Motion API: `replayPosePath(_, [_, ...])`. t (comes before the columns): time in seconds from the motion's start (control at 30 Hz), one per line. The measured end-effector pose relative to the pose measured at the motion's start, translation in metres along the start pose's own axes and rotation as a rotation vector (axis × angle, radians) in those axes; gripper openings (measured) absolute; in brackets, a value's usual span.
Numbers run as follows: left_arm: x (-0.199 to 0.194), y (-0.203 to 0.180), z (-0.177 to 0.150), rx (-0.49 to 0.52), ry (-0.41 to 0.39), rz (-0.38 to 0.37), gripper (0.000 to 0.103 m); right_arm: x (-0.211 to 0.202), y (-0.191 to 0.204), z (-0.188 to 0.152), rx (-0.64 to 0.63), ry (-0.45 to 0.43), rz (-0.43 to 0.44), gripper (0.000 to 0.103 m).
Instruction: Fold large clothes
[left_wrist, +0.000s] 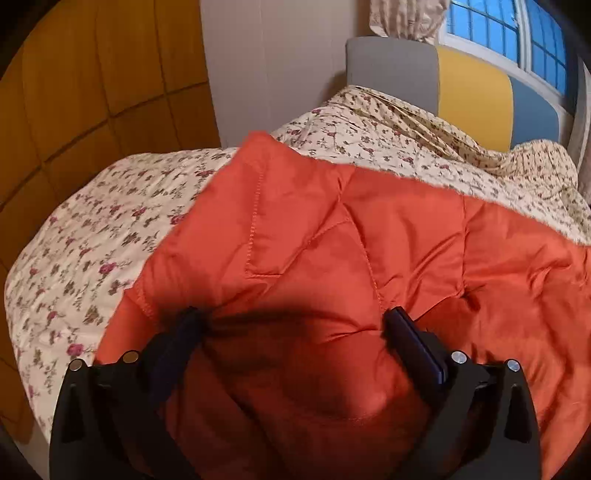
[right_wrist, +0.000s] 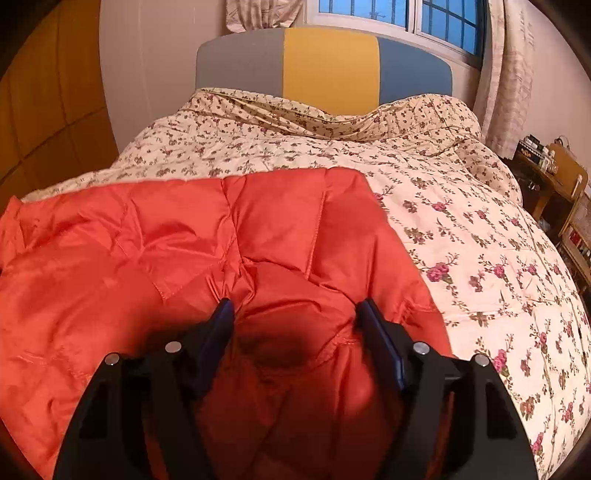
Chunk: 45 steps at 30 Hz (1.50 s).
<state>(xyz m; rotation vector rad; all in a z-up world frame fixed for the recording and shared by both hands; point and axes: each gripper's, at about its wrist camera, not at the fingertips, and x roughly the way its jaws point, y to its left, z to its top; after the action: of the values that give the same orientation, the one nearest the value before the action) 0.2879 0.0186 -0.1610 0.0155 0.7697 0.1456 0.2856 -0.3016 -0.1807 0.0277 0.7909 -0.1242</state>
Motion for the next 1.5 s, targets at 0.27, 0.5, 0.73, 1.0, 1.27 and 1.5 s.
replayPosePath(0.27, [0.011,0.007,-0.004,-0.038,0.016,-0.07,0.1,0.012,-0.002,-0.004,0.017,-0.011,0.009,0.072])
replayPosePath(0.5, [0.0,0.011,-0.008,-0.046,0.017,-0.111,0.1,0.009,-0.002,-0.001,0.006,-0.002,0.0,0.072])
replayPosePath(0.73, [-0.048,0.04,-0.033,-0.081,-0.052,-0.166,0.1,-0.022,0.0,-0.006,0.017,-0.008,0.005,0.073])
replayPosePath(1.0, [-0.092,0.079,-0.068,-0.188,-0.126,-0.162,0.1,-0.073,0.017,-0.031,0.031,-0.049,0.089,0.073])
replayPosePath(1.27, [-0.112,0.089,-0.105,-0.19,-0.095,-0.163,0.1,-0.114,0.045,-0.065,0.08,-0.067,0.202,0.072])
replayPosePath(1.5, [-0.105,0.107,-0.131,-0.385,0.029,-0.325,0.084,-0.14,0.079,-0.086,0.037,-0.067,0.333,0.027])
